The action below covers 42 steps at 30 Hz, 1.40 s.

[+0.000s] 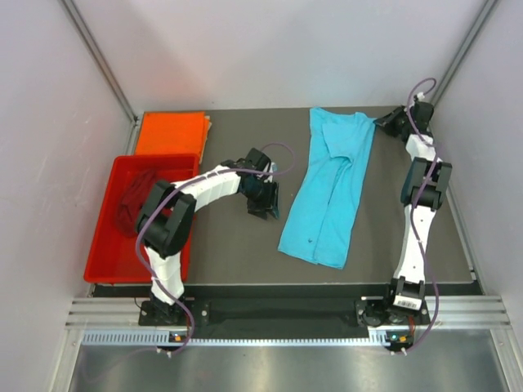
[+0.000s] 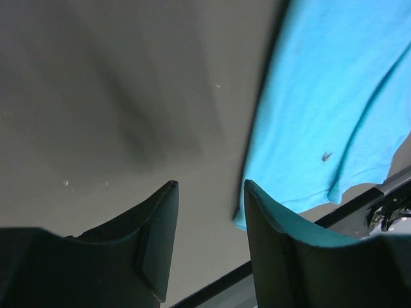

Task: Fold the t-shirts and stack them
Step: Fold the tshirt

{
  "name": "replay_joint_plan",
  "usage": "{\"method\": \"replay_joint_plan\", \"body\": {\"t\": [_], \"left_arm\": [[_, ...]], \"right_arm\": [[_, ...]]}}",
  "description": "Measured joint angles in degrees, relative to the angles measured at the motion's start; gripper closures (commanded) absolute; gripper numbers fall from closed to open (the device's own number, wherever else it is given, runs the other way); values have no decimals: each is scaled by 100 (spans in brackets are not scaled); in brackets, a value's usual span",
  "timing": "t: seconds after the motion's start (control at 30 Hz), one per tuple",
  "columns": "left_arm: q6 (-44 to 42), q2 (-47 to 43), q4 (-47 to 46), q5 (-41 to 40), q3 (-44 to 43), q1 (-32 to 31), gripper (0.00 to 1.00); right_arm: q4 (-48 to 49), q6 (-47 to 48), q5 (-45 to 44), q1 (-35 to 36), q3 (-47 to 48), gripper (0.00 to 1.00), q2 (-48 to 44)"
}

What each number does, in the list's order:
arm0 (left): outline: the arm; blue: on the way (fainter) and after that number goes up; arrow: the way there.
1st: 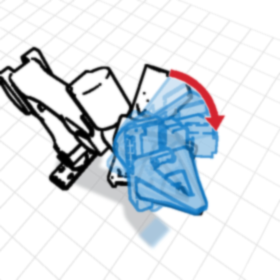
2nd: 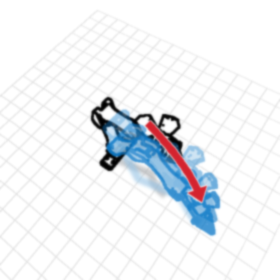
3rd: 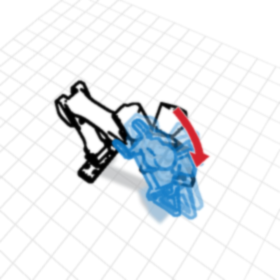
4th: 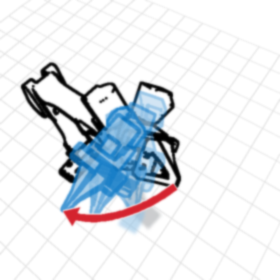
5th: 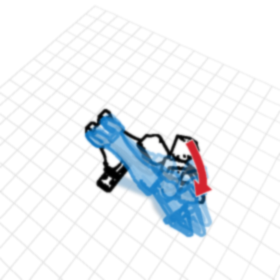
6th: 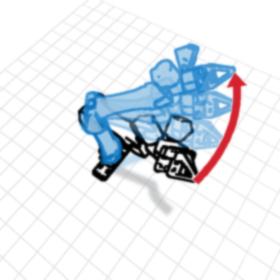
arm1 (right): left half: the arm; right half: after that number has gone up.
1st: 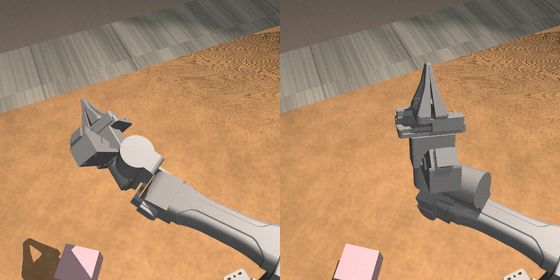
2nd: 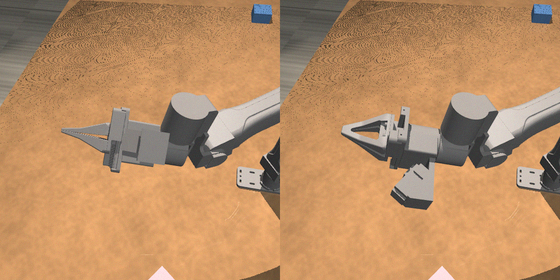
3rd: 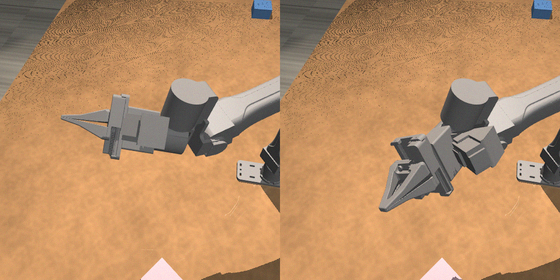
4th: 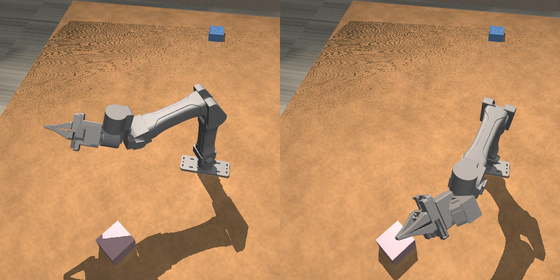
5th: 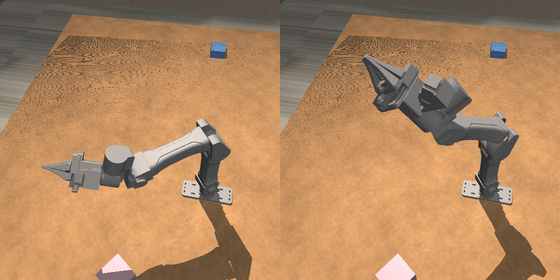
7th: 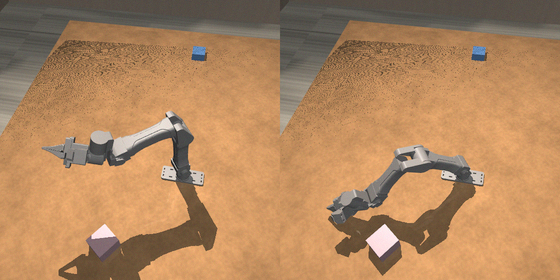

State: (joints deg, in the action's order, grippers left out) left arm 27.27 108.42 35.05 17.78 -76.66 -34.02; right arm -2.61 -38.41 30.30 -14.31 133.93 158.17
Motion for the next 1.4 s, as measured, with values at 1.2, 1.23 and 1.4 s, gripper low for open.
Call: {"method": "replay_joint_plan", "body": {"t": [1.2, 1.23, 1.4], "left_arm": [[1051, -544, -2577, 1027, 2378, -592, 100], [1119, -614, -2638, 994, 2479, -614, 100], [1648, -966, -3082, 940, 3075, -772, 100]], "right_arm": [[-3209, 527, -1869, 2111, -9735, 47, -8905], [-3263, 474, -1908, 2170, -9875, 47, -8979], [-3440, 212, -2037, 2487, -10402, 47, -9551]]}}
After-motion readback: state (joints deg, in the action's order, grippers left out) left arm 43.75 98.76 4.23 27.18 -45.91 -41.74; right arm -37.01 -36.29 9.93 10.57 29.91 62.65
